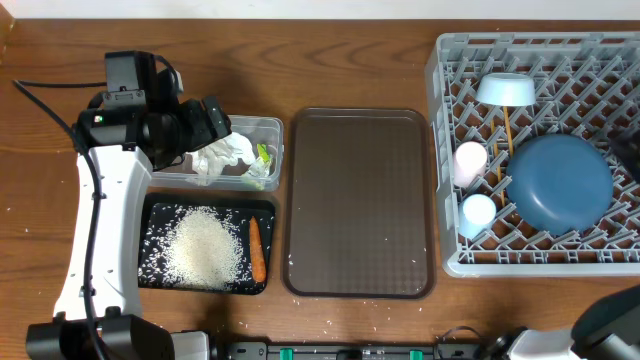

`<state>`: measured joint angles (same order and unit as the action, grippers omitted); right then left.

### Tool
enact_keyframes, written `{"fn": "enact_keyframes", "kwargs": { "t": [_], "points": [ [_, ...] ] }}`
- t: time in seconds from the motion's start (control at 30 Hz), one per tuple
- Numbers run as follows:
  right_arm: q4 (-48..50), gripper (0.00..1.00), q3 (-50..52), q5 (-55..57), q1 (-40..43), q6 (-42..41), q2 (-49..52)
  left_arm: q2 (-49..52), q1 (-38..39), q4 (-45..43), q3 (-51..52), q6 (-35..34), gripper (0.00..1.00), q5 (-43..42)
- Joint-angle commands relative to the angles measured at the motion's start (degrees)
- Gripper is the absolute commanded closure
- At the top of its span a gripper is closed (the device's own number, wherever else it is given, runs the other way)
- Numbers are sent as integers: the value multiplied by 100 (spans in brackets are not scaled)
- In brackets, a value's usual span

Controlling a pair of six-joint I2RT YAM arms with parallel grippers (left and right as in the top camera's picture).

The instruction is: Sort waste into correct bins and load items into the dishwasher rack

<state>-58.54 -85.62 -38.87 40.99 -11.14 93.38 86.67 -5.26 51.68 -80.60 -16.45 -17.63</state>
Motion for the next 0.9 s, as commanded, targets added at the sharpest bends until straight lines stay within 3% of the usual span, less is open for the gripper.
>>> {"fn": "enact_keyframes", "kwargs": {
  "t": [0.0, 0.07, 0.2, 0.53, 0.87],
  "points": [
    [-181, 63, -435, 275, -925, 793, 15, 2, -20, 13, -52, 35, 5, 37],
    [-201, 53, -538, 667, -1580, 933, 15, 2, -20, 15, -52, 35, 5, 37],
    [-227, 1, -538, 1764, -2743, 931, 17, 2, -20, 13, -52, 35, 5, 37],
    [-389, 1, -535, 2046, -4540, 931, 17, 2, -20, 15, -52, 35, 5, 37],
    [-389, 1, -535, 2044, -5058, 931, 17, 2, -20, 15, -52, 35, 5, 37]
  ]
}}
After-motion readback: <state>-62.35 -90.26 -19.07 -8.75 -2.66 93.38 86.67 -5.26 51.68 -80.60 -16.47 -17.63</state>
